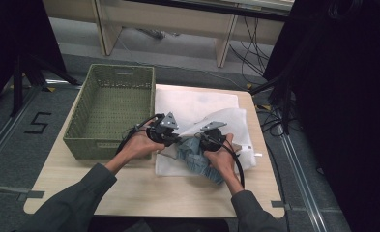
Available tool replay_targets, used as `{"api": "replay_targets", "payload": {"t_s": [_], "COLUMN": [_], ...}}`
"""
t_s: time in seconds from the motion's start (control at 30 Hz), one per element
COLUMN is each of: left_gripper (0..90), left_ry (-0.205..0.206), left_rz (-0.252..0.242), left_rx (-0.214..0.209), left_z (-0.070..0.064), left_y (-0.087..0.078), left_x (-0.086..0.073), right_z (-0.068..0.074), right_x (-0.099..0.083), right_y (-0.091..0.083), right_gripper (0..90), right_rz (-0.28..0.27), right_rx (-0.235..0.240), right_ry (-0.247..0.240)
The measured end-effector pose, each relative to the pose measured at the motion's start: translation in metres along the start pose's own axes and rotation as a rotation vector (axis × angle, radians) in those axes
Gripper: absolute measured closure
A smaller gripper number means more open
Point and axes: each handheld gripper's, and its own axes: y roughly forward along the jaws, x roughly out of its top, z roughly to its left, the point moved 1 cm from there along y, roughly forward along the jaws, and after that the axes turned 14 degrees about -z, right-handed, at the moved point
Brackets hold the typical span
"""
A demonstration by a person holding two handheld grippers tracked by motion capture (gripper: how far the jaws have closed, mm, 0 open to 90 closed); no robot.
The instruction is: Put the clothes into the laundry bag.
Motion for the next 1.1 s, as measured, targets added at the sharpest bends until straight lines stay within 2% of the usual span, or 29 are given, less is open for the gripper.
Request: {"api": "replay_targets", "payload": {"t_s": [0.03, 0.07, 0.1, 0.13, 0.2, 0.23, 0.27, 0.3, 0.33, 0.37, 0.4, 0.43, 0.47, 0.5, 0.53, 0.57, 0.63, 0.77, 0.8, 0.83, 0.93, 0.97, 1.0, 1.03, 1.07, 1.1], "left_gripper": [85.8, 85.7, 85.7, 85.6, 85.4, 85.4, 85.4, 85.4, 85.4, 85.3, 85.3, 85.3, 85.3, 85.3, 85.2, 85.2, 85.2, 85.3, 85.3, 85.2, 85.2, 85.3, 85.3, 85.3, 85.3, 85.3], "left_ry": [-0.019, -0.022, -0.026, -0.012, -0.015, -0.016, -0.013, -0.013, -0.028, -0.03, -0.024, -0.014, -0.027, -0.016, -0.029, -0.025, -0.025, -0.025, -0.034, -0.014, -0.024, -0.011, -0.016, -0.024, -0.009, -0.009], "left_rz": [-0.005, -0.007, -0.008, -0.001, -0.002, -0.006, -0.004, -0.004, -0.004, -0.005, -0.003, -0.003, -0.005, -0.003, -0.003, -0.002, -0.003, -0.005, -0.003, 0.006, 0.011, 0.011, 0.007, 0.009, 0.014, 0.01], "left_rx": [0.005, 0.006, 0.008, 0.005, 0.008, 0.01, 0.008, 0.007, 0.01, 0.013, 0.011, 0.009, 0.013, 0.01, 0.013, 0.012, 0.013, 0.01, 0.012, 0.004, 0.006, 0.006, 0.008, 0.009, 0.006, 0.006], "left_z": [0.0, 0.001, 0.001, 0.002, 0.002, 0.002, 0.003, 0.003, 0.002, 0.002, 0.003, 0.004, 0.003, 0.003, 0.002, 0.003, 0.003, 0.003, 0.002, 0.003, 0.001, 0.001, 0.0, -0.001, -0.001, -0.001], "left_y": [0.0, 0.0, 0.0, 0.0, -0.001, -0.001, -0.002, -0.002, -0.002, -0.002, -0.003, -0.003, -0.002, -0.003, -0.002, -0.002, -0.002, -0.001, -0.001, -0.001, 0.001, 0.001, 0.002, 0.002, 0.001, 0.001], "left_x": [-0.001, -0.001, -0.002, -0.002, -0.002, -0.002, -0.002, -0.002, -0.002, -0.002, -0.002, -0.001, -0.002, -0.002, -0.002, -0.002, -0.001, -0.002, -0.002, -0.002, -0.003, -0.002, -0.002, -0.003, -0.002, -0.002], "right_z": [0.001, 0.001, 0.001, 0.002, 0.004, 0.008, 0.008, 0.015, 0.015, 0.018, 0.024, 0.032, 0.034, 0.045, 0.048, 0.056, 0.059, 0.07, 0.075, 0.078, 0.084, 0.084, 0.084, 0.084, 0.08, 0.076], "right_x": [0.003, 0.006, 0.006, 0.008, 0.012, 0.013, 0.013, 0.013, 0.013, 0.013, 0.012, 0.009, 0.006, 0.0, -0.003, -0.012, -0.016, -0.036, -0.042, -0.047, -0.056, -0.057, -0.059, -0.061, -0.058, -0.055], "right_y": [-0.004, -0.011, -0.011, -0.016, -0.029, -0.045, -0.045, -0.063, -0.063, -0.072, -0.079, -0.088, -0.091, -0.098, -0.1, -0.103, -0.104, -0.093, -0.087, -0.081, -0.063, -0.058, -0.05, -0.047, -0.047, -0.048], "right_gripper": [76.2, 69.2, 69.2, 65.7, 57.7, 53.3, 53.3, 51.7, 50.3, 49.3, 48.2, 47.3, 46.5, 46.2, 46.0, 45.3, 44.7, 40.8, 39.6, 37.9, 37.3, 41.9, 54.1, 59.2, 65.5, 71.2], "right_rz": [-0.014, -0.032, -0.032, -0.041, -0.065, -0.102, -0.102, -0.108, -0.108, -0.111, -0.116, -0.096, -0.109, -0.08, -0.084, -0.08, -0.07, 0.001, 0.049, 0.079, 0.146, 0.154, 0.136, 0.117, 0.146, 0.141], "right_rx": [0.006, 0.026, 0.026, 0.045, 0.078, 0.118, 0.118, 0.155, 0.155, 0.173, 0.184, 0.202, 0.209, 0.237, 0.256, 0.257, 0.247, 0.223, 0.232, 0.227, 0.217, 0.205, 0.162, 0.138, 0.176, 0.174], "right_ry": [0.016, 0.047, 0.047, 0.056, 0.072, 0.057, 0.057, 0.048, 0.048, 0.04, 0.045, 0.056, 0.017, 0.027, 0.007, -0.012, -0.02, -0.09, -0.092, -0.107, -0.18, -0.198, -0.225, -0.232, -0.229, -0.226]}}
